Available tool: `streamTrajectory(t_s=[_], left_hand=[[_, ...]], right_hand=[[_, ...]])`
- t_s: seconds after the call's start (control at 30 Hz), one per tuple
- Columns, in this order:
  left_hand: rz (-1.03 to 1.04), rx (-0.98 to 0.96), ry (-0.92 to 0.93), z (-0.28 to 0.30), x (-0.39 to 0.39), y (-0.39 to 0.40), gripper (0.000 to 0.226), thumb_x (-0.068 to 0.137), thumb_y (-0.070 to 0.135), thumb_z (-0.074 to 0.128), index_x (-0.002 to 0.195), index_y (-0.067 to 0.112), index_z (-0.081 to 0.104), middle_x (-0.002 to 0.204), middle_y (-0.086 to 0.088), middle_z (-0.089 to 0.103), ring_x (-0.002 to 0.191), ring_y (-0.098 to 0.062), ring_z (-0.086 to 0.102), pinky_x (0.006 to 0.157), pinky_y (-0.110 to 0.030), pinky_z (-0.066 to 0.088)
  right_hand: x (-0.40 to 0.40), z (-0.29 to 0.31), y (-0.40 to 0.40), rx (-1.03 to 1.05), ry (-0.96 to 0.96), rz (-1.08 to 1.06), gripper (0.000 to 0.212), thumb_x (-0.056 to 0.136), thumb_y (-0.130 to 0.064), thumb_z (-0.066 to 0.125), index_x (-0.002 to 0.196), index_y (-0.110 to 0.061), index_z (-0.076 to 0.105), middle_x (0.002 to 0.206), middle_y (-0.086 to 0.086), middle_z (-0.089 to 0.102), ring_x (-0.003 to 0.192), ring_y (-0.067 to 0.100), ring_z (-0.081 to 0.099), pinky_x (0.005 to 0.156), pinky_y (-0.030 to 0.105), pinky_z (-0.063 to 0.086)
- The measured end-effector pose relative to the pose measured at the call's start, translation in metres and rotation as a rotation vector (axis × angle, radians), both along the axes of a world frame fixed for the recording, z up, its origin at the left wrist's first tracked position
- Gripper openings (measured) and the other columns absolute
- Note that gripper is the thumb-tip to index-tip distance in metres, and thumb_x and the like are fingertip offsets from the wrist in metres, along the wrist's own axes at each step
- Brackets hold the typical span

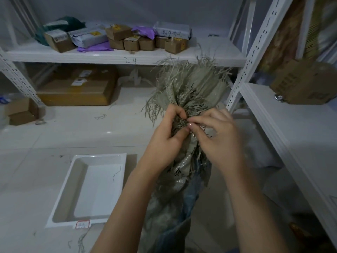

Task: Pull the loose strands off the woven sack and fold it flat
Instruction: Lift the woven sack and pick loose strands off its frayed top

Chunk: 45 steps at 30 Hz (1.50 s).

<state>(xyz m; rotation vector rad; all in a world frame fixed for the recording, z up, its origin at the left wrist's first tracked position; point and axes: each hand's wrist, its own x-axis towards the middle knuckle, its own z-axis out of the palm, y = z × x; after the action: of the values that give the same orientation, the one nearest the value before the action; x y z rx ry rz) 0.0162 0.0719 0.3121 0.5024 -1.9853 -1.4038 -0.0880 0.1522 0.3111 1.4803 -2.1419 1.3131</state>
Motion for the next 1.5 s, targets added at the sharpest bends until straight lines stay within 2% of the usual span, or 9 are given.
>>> streamTrajectory(t_s=[0.13, 0.37, 0.57, 0.67, 0.83, 0.97, 1.17, 1.37, 1.5], left_hand=[[0.012, 0.044, 0.041, 0.003, 0.001, 0.002, 0.018, 0.090, -0.001, 0.051, 0.092, 0.015, 0.046, 0.073, -0.005, 0.044, 0.060, -0.010, 0.040, 0.052, -0.020, 0.034], [0.063, -0.006, 0.053, 0.000, 0.001, -0.002, 0.012, 0.085, 0.002, 0.058, 0.087, 0.014, 0.054, 0.068, 0.019, 0.052, 0.065, 0.006, 0.047, 0.061, -0.007, 0.036], [0.074, -0.012, 0.033, -0.001, -0.002, 0.000, 0.013, 0.091, 0.006, 0.054, 0.090, 0.018, 0.051, 0.079, 0.007, 0.052, 0.074, -0.007, 0.050, 0.068, -0.018, 0.042], [0.129, 0.022, 0.016, -0.001, -0.003, 0.002, 0.013, 0.092, 0.009, 0.053, 0.089, 0.021, 0.050, 0.070, 0.003, 0.048, 0.061, -0.008, 0.043, 0.057, -0.020, 0.038], [0.163, 0.113, 0.022, 0.003, -0.003, 0.002, 0.022, 0.091, 0.006, 0.053, 0.080, 0.025, 0.049, 0.071, 0.005, 0.050, 0.063, -0.005, 0.045, 0.061, -0.017, 0.037], [0.160, 0.277, 0.080, 0.006, -0.002, 0.001, 0.020, 0.090, 0.003, 0.053, 0.080, 0.020, 0.051, 0.078, -0.013, 0.051, 0.070, -0.020, 0.045, 0.062, -0.029, 0.037], [0.178, 0.237, 0.070, 0.006, -0.001, 0.003, 0.013, 0.088, 0.017, 0.062, 0.082, 0.018, 0.050, 0.084, -0.019, 0.059, 0.073, -0.023, 0.054, 0.066, -0.036, 0.047], [0.172, 0.184, 0.033, 0.001, -0.001, -0.001, 0.019, 0.090, 0.012, 0.058, 0.082, 0.021, 0.044, 0.082, -0.015, 0.052, 0.068, -0.018, 0.049, 0.059, -0.029, 0.043], [0.182, 0.152, 0.015, -0.002, -0.003, -0.002, 0.017, 0.088, 0.020, 0.057, 0.081, 0.026, 0.044, 0.083, -0.012, 0.052, 0.073, -0.019, 0.048, 0.067, -0.035, 0.040]], right_hand=[[0.002, 0.000, -0.001, -0.013, -0.038, 0.064, 0.016, 0.081, -0.012, 0.068, 0.095, -0.011, 0.075, 0.082, -0.004, 0.063, 0.084, 0.017, 0.057, 0.075, 0.017, 0.043], [0.001, -0.001, 0.001, -0.010, -0.039, 0.092, 0.017, 0.080, -0.008, 0.066, 0.095, -0.009, 0.075, 0.086, 0.002, 0.069, 0.086, 0.022, 0.061, 0.077, 0.026, 0.047], [0.003, -0.001, 0.000, -0.025, 0.086, -0.024, 0.011, 0.081, -0.017, 0.065, 0.087, -0.014, 0.074, 0.083, -0.003, 0.072, 0.082, 0.021, 0.061, 0.072, 0.039, 0.050], [0.007, 0.000, -0.001, -0.032, 0.119, -0.057, 0.009, 0.082, -0.018, 0.065, 0.085, -0.016, 0.072, 0.083, -0.006, 0.072, 0.082, 0.019, 0.061, 0.072, 0.038, 0.047], [0.010, 0.001, -0.001, -0.076, 0.051, -0.020, 0.009, 0.082, -0.017, 0.064, 0.085, -0.016, 0.072, 0.080, -0.017, 0.064, 0.085, 0.015, 0.059, 0.073, 0.040, 0.050], [0.011, 0.003, -0.002, -0.124, -0.051, 0.004, 0.009, 0.082, -0.015, 0.064, 0.086, -0.015, 0.072, 0.079, -0.032, 0.048, 0.084, 0.011, 0.058, 0.076, 0.038, 0.051], [0.007, 0.002, 0.001, -0.084, -0.093, 0.069, 0.011, 0.081, -0.013, 0.066, 0.090, -0.015, 0.073, 0.083, -0.015, 0.060, 0.088, 0.013, 0.059, 0.078, 0.026, 0.048], [0.007, 0.000, -0.001, -0.031, -0.061, 0.063, 0.010, 0.079, -0.021, 0.067, 0.087, -0.018, 0.073, 0.080, -0.019, 0.057, 0.085, 0.016, 0.059, 0.075, 0.043, 0.050], [0.008, 0.000, -0.002, -0.020, -0.050, 0.041, 0.010, 0.080, -0.021, 0.064, 0.085, -0.018, 0.072, 0.079, -0.019, 0.056, 0.084, 0.014, 0.059, 0.076, 0.044, 0.049]])
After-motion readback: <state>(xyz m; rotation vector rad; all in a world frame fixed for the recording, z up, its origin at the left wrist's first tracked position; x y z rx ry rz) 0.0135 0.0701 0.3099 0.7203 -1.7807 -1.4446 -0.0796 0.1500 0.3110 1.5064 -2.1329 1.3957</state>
